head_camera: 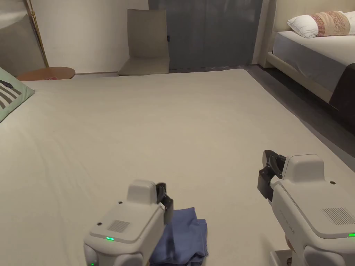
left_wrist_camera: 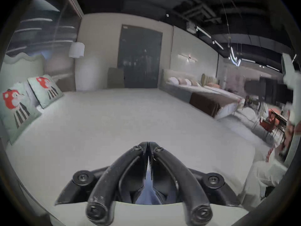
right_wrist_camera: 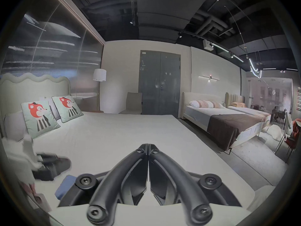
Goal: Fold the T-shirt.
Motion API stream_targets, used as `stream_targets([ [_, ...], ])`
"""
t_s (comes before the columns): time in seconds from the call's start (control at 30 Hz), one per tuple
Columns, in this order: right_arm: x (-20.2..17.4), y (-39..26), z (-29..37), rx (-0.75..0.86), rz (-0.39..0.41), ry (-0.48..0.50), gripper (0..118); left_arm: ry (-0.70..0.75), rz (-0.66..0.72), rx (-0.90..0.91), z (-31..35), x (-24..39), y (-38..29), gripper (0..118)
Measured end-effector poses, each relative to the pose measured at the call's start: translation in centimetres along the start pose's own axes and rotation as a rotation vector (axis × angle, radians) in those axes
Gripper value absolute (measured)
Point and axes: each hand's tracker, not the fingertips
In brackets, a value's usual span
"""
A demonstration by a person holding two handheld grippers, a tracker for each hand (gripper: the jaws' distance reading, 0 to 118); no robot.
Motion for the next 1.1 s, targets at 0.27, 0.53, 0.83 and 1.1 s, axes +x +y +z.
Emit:
stream_targets([
  [0.27, -2.7, 1.4, -0.2, 0.055, -0.001, 0.031, 1, 0.201, -0.051, 0.191, 5.1, -6.4, 5.4, 0],
  [0.53, -4.6, 1.9, -0.9, 0.075, -0.004, 0.066, 1, 0.305, -0.033, 0.227, 7.4, -11.7, 5.5, 0],
  [0.83, -5.3, 2.0, -1.4, 0.070, 0.002, 0.085, 1, 0.341, -0.006, 0.242, 8.1, -12.6, 5.5, 0],
  [1.1, -5.3, 1.7, -1.8, 0.057, 0.003, 0.088, 1, 0.332, -0.025, 0.241, 7.7, -12.3, 5.6, 0],
])
